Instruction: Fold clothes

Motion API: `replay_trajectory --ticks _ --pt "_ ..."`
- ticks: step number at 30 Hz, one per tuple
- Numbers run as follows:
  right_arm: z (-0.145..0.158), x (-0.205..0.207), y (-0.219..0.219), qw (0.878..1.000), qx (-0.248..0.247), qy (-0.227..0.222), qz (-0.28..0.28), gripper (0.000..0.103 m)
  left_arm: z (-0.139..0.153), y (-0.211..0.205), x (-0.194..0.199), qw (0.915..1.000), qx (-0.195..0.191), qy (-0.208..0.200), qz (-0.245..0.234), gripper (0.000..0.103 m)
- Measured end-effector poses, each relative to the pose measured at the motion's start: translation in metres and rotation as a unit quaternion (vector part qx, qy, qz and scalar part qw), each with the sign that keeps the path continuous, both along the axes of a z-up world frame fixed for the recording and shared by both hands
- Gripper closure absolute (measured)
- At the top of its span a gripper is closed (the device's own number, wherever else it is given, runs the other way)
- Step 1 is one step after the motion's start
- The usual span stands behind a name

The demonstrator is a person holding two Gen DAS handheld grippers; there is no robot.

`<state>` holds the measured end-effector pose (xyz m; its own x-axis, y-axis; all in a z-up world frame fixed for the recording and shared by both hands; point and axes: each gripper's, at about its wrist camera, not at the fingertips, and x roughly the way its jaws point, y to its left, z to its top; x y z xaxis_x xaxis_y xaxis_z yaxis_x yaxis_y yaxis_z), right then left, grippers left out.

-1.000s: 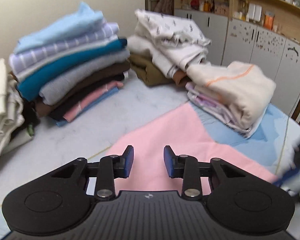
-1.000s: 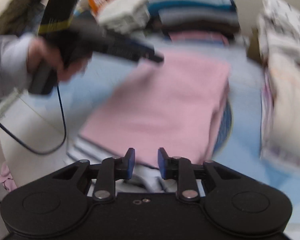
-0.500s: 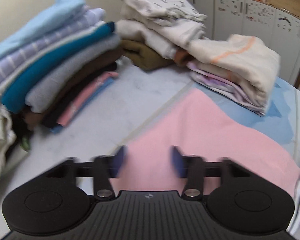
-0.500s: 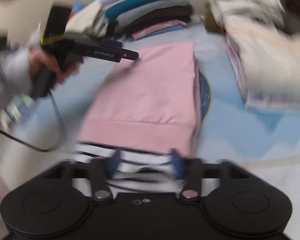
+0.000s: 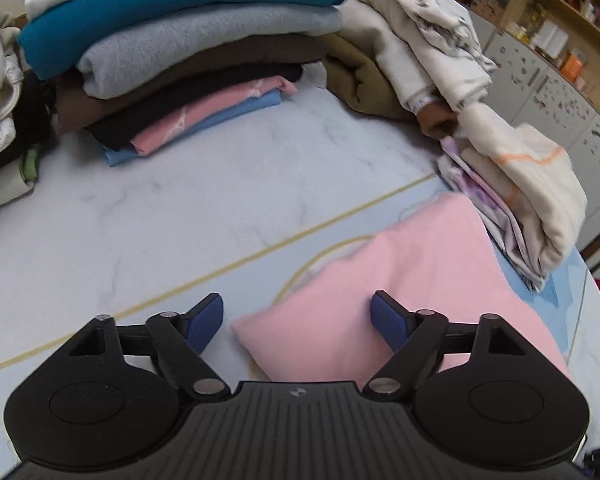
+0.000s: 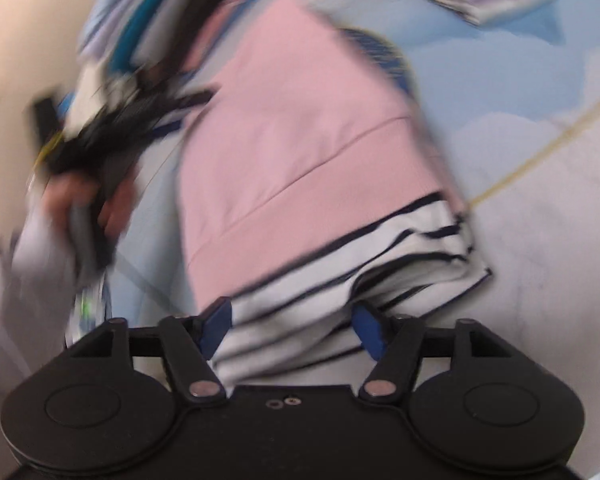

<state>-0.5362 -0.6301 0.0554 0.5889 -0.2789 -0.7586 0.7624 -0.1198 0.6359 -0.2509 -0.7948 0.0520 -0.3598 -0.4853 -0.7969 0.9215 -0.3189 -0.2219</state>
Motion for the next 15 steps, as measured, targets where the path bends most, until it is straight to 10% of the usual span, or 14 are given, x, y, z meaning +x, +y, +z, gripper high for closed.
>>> replay_trajectory --ticks 15 --pt "0.034 -0.088 -0.043 0.970 -0.084 0.213 0.082 0.000 0.003 0.163 -0.035 0.9872 0.072 0.038 -0.137 0.038"
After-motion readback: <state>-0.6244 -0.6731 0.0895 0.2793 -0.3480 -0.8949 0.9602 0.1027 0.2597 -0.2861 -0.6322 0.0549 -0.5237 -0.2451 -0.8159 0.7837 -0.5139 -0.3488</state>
